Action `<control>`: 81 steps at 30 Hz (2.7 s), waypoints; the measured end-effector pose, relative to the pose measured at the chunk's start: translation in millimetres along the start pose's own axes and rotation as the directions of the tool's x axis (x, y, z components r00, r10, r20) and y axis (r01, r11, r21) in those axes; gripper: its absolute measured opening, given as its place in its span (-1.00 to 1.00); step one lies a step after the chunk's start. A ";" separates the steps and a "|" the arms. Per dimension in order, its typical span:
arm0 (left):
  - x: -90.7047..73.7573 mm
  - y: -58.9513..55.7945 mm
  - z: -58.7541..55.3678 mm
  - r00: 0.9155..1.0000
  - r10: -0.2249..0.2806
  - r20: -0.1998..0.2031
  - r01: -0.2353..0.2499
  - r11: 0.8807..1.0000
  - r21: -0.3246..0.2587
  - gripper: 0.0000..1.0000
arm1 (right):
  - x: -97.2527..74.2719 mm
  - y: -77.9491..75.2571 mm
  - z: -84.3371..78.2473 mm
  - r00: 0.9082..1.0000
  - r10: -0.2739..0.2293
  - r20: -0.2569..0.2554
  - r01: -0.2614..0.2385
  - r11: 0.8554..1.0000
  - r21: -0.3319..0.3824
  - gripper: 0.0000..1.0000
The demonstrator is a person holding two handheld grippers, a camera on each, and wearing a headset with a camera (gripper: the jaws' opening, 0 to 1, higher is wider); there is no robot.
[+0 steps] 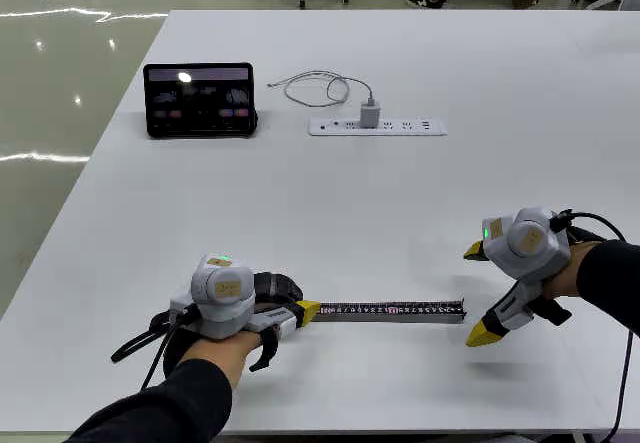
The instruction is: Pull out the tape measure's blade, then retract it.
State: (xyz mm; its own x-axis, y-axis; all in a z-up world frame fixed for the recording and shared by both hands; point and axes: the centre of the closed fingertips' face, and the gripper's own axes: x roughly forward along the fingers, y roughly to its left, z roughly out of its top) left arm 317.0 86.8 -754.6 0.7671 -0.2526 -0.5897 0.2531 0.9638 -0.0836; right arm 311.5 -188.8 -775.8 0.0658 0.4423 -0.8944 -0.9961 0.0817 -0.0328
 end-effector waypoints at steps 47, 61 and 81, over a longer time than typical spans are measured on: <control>4.4 -1.4 0.0 1.000 0.007 0.017 -0.005 0.996 -0.089 0.54 | 21.0 7.1 -7.4 0.986 0.062 -0.152 -0.067 0.997 -0.025 -0.78; 10.5 -6.7 -6.0 0.999 0.053 -0.012 -0.054 0.993 -0.105 0.39 | 21.5 8.1 -6.6 0.985 0.061 -0.159 -0.067 0.997 -0.038 -0.79; 11.6 -5.1 -10.3 0.996 0.071 -0.051 -0.076 0.991 -0.107 0.32 | 21.8 7.6 -6.3 0.979 0.051 -0.196 -0.048 0.999 0.019 -0.79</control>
State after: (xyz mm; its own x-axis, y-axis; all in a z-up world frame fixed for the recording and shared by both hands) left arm 318.5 79.8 -769.3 0.7524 -0.1786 -0.6340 0.1291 0.9839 -0.1239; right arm 304.9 -184.2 -798.4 0.0022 0.2618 -0.9651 -0.9968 0.0773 0.0187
